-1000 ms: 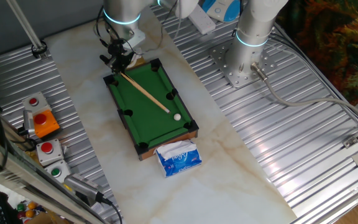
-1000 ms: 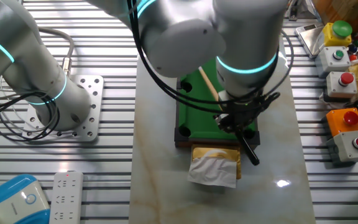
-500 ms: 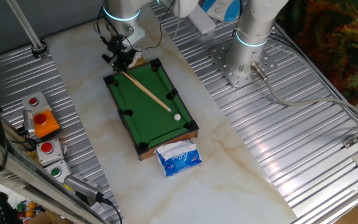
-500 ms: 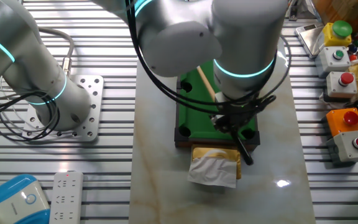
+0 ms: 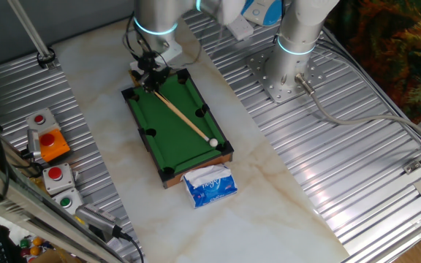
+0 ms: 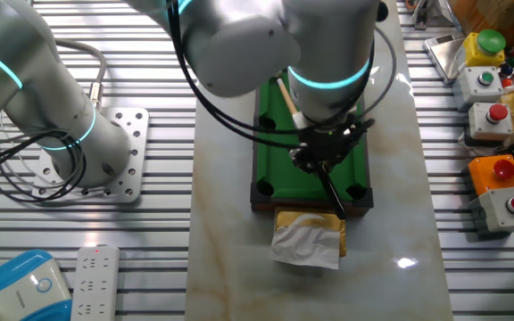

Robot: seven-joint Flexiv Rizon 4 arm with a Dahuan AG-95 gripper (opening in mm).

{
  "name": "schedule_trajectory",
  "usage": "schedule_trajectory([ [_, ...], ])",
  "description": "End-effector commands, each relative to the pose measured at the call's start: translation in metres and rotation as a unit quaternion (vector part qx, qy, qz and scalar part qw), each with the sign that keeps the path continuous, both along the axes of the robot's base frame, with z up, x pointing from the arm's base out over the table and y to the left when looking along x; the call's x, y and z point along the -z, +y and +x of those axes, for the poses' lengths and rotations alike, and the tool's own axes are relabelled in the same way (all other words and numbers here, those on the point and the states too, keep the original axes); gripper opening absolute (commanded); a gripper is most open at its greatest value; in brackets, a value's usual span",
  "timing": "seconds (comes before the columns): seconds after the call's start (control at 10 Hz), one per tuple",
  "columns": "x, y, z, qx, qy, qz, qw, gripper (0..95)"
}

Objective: Hit the pool ball

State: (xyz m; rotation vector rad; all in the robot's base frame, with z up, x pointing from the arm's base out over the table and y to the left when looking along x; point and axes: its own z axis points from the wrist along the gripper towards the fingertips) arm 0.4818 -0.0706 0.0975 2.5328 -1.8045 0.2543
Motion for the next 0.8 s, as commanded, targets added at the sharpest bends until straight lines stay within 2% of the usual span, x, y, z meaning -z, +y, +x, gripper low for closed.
schedule_trajectory([
  [0.1,0.0008,-0.0005,0.0006,-0.002,-0.001,0.0,1.0,0.0],
  [0.6,0.0007,-0.0005,0.0006,-0.001,-0.001,0.002,1.0,0.0],
  [0.8,0.0004,-0.0006,0.0006,0.018,-0.001,0.007,0.9998,0.0],
])
